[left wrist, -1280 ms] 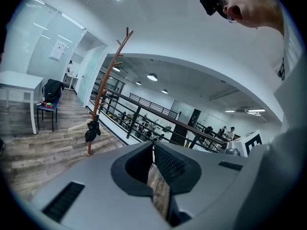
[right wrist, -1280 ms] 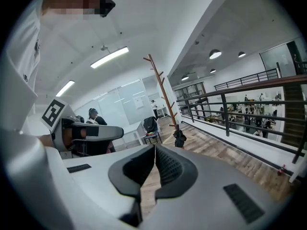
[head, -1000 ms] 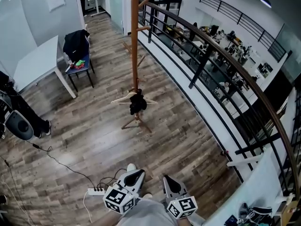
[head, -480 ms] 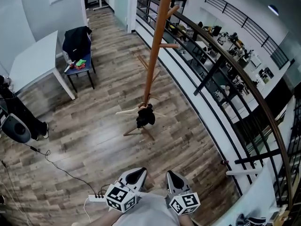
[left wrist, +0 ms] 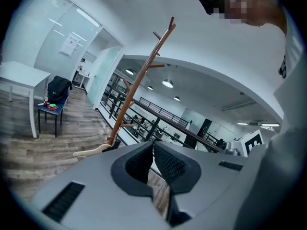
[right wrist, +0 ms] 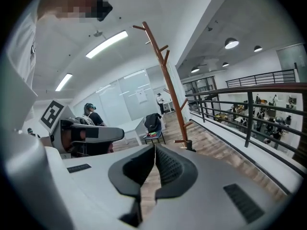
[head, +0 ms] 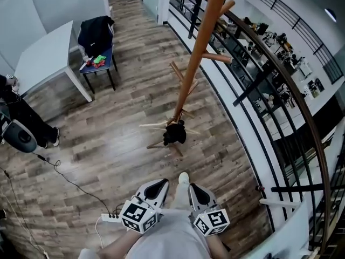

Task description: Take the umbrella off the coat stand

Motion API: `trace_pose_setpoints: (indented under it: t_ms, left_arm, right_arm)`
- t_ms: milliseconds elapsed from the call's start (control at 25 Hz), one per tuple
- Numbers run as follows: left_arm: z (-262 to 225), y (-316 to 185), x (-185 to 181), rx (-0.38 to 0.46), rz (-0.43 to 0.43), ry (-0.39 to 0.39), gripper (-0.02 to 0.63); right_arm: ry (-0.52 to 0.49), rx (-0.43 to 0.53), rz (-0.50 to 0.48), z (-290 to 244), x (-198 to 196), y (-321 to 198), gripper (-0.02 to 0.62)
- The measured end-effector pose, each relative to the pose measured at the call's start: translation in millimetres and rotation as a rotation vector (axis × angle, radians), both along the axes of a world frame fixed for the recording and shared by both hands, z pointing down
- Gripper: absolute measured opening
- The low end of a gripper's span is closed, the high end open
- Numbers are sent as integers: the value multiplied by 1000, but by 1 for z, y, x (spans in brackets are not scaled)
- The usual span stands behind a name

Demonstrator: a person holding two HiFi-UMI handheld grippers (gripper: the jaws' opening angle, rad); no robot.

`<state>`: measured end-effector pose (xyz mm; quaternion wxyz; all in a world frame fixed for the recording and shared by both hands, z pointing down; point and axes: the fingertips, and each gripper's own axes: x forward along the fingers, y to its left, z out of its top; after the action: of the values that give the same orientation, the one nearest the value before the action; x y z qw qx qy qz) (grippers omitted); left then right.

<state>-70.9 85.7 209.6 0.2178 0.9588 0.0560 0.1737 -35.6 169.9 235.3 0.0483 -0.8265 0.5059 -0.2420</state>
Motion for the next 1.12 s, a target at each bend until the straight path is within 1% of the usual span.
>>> trace_pose_setpoints:
  t_ms: [320, 560, 720, 920, 1120]
  left_arm:
    - [1, -27, 63, 36, -175, -21, 28]
    - [11, -3, 104, 51, -290, -27, 28]
    - [17, 11, 136, 52, -343, -25, 28]
    - [24, 14, 159, 47, -402, -22, 28]
    - [36, 16, 162, 49, -454, -16, 28]
  right_arm:
    - [21, 16, -190, -2, 86, -31, 35]
    - [34, 27, -319, 6, 136, -14, 35]
    - [39, 29, -390, 17, 168, -8, 35]
    - [30, 15, -433, 24, 192, -12, 35]
    - [22, -4, -478, 46, 193, -12, 37]
